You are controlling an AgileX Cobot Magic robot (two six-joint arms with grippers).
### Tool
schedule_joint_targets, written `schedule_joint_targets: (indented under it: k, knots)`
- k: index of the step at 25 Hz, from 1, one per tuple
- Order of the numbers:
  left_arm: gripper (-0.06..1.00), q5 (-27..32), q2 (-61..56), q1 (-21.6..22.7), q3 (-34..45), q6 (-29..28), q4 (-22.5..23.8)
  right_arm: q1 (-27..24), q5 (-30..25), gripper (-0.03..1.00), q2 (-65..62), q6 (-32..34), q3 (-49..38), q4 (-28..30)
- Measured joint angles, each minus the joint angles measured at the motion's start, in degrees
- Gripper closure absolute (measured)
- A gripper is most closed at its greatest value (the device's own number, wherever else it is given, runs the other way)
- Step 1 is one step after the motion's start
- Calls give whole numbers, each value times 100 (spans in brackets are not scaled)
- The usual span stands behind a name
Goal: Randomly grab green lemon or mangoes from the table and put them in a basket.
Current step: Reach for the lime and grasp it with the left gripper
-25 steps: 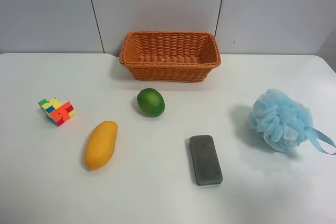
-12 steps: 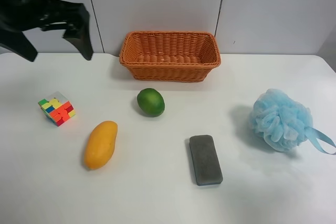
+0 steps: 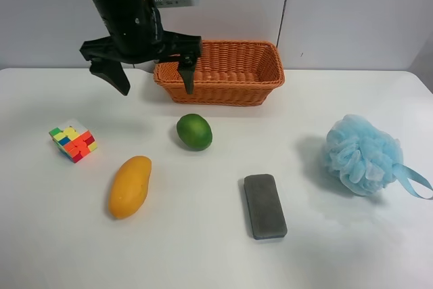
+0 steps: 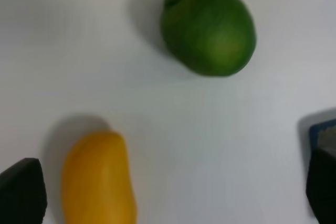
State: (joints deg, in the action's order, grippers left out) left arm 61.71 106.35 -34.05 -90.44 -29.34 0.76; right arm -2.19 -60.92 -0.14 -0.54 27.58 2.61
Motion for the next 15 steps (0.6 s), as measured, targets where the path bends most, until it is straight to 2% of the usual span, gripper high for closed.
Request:
schedule_joint_targets:
  k: [11, 15]
  knots:
    - [-5, -747, 918, -27, -253, -209, -76, 0, 0, -3, 0, 0, 0, 0]
    - [-5, -914, 1207, -27, -253, -235, -245, 0, 0, -3, 0, 0, 0, 0]
